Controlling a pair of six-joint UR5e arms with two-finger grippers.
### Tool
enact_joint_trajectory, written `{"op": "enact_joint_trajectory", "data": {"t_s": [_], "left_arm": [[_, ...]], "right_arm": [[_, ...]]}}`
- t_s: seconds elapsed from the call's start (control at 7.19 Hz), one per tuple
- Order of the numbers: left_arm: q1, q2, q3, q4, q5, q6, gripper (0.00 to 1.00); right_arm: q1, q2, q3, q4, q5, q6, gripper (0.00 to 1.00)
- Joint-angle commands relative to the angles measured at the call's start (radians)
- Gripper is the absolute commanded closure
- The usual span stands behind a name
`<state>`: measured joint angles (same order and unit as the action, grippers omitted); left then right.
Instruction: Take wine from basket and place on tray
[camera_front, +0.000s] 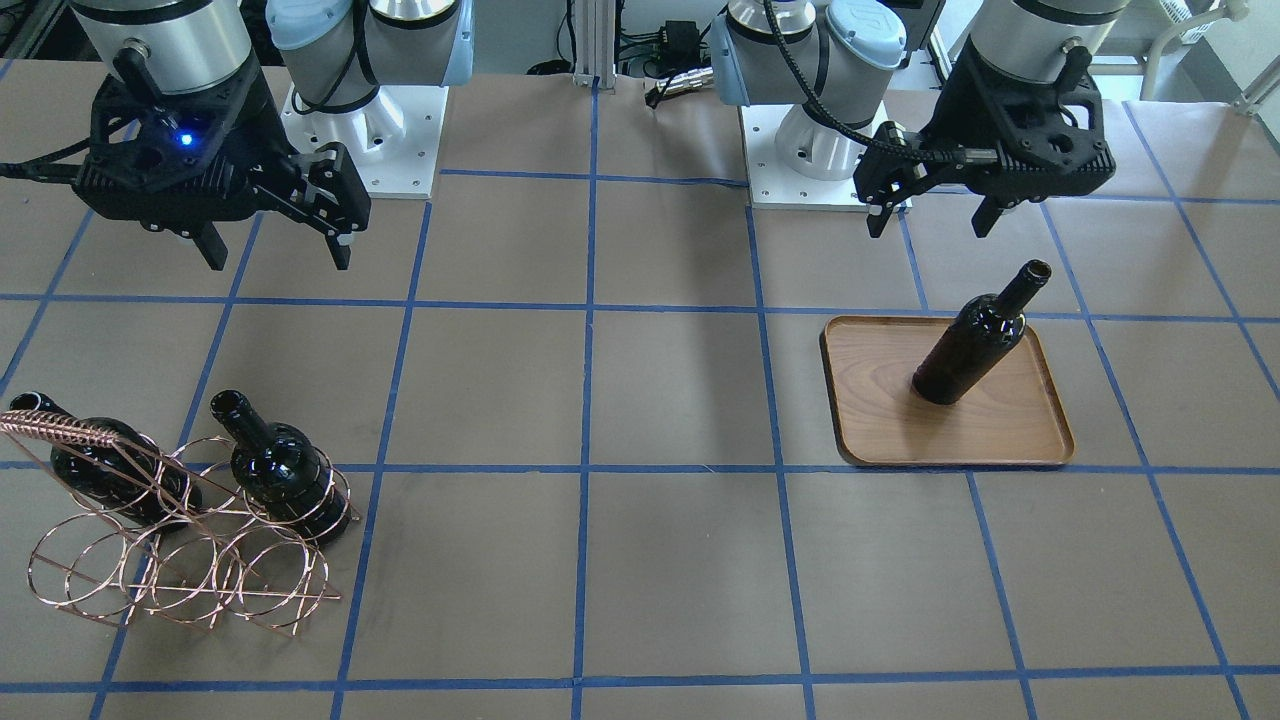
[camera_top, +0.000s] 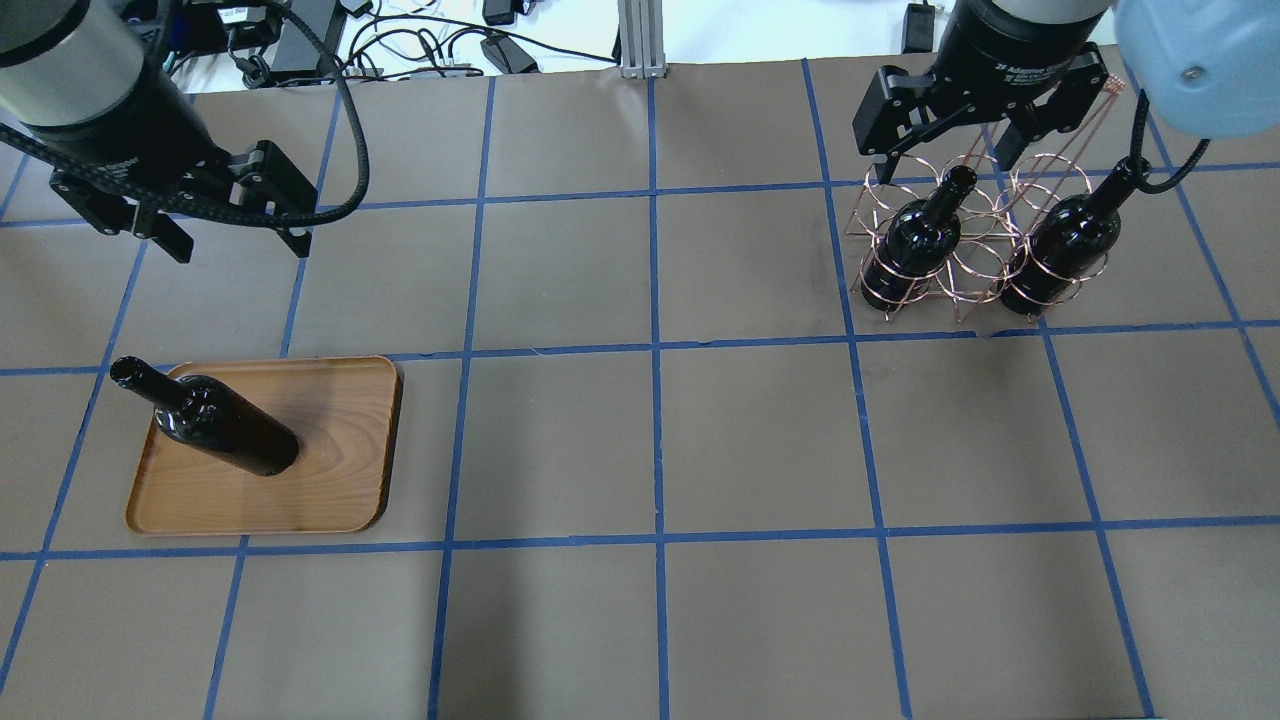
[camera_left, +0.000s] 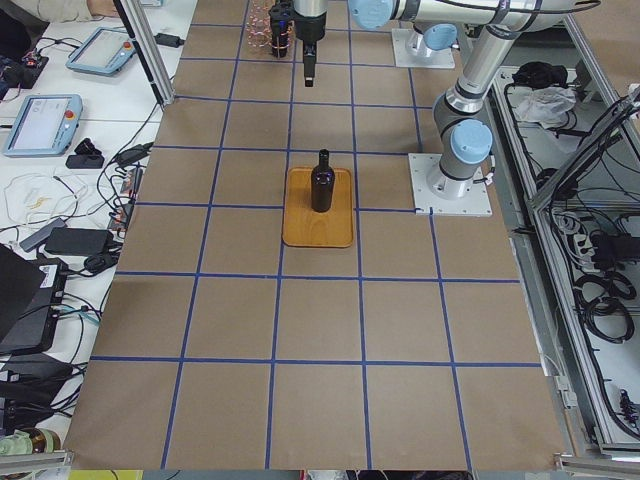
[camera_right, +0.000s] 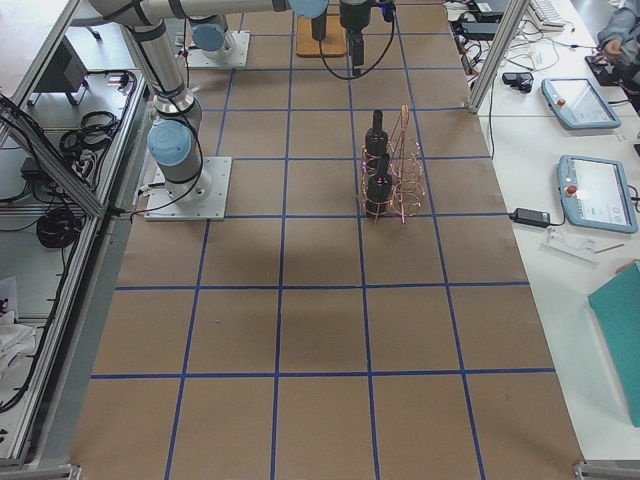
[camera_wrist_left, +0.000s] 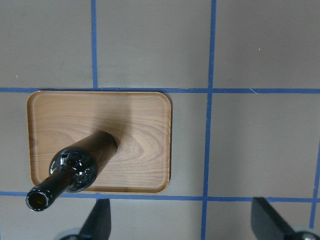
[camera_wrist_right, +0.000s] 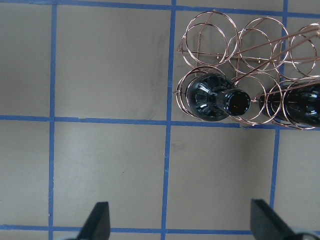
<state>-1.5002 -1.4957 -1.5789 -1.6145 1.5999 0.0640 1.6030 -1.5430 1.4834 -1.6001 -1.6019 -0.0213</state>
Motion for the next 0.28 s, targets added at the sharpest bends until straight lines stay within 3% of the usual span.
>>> {"op": "enact_joint_trajectory", "data": {"t_s": [0.0, 0.14], "left_arm": [[-0.028, 0.002, -0.004, -0.001, -0.002, -0.007, 0.0], [-0.028, 0.006, -0.004, -0.001, -0.002, -0.006, 0.0]], "right_arm": [[0.0, 0.0, 0.0, 0.0, -0.001, 0.0, 0.0], [0.0, 0.001, 0.0, 0.0, -0.003, 0.0, 0.0]]}}
